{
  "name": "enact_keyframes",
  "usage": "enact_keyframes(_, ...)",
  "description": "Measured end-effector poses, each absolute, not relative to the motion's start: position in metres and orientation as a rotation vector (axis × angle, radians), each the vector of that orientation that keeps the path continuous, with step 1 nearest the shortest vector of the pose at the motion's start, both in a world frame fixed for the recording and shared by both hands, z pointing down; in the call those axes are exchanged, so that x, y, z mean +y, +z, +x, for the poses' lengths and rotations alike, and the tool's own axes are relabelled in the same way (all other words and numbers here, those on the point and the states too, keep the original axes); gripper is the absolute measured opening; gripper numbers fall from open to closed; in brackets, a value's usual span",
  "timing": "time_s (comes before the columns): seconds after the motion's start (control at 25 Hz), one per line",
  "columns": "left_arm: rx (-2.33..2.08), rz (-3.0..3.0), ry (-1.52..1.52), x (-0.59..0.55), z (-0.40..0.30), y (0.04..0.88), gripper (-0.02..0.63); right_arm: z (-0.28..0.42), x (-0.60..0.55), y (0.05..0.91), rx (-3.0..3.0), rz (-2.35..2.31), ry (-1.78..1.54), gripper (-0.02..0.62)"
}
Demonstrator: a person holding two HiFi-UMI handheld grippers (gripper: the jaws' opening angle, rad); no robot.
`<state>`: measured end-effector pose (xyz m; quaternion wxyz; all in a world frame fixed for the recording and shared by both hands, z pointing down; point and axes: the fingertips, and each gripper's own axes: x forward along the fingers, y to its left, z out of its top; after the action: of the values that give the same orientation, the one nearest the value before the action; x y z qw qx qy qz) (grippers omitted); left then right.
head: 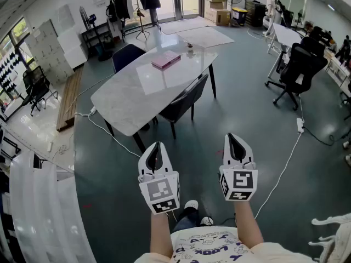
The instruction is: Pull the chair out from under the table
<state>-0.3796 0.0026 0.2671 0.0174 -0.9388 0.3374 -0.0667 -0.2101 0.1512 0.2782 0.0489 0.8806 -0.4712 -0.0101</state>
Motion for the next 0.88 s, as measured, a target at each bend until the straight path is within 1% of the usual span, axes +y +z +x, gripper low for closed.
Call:
enact_keyframes(0.36, 1.020, -2.938, -0.218, -0.010, -0.370, 0.276, 0.018, -0.204, 0.137, 0.288, -1.426, 2.682, -0.011, 0.008)
enact_keyframes(0.72, 0.979, -2.946, -0.221, -0.050, -0.339, 0.277, 0.020, -0.180, 0.099, 0.290, -1.428, 2.680, -0.018, 0.013)
enact_keyframes(0.8, 0.981, -2.950, -0.213, -0.062, -0.331, 0.278, 0.020, -0.174, 0.087, 0.291, -1.433, 2.673, -0.022, 0.040)
enact_keyframes(0.88, 0.986, -2.956, -0.220, -0.074, -0.324, 0.282, 0.021, -0.169, 0.076, 0.293, -1.442, 2.662, -0.025, 0.103)
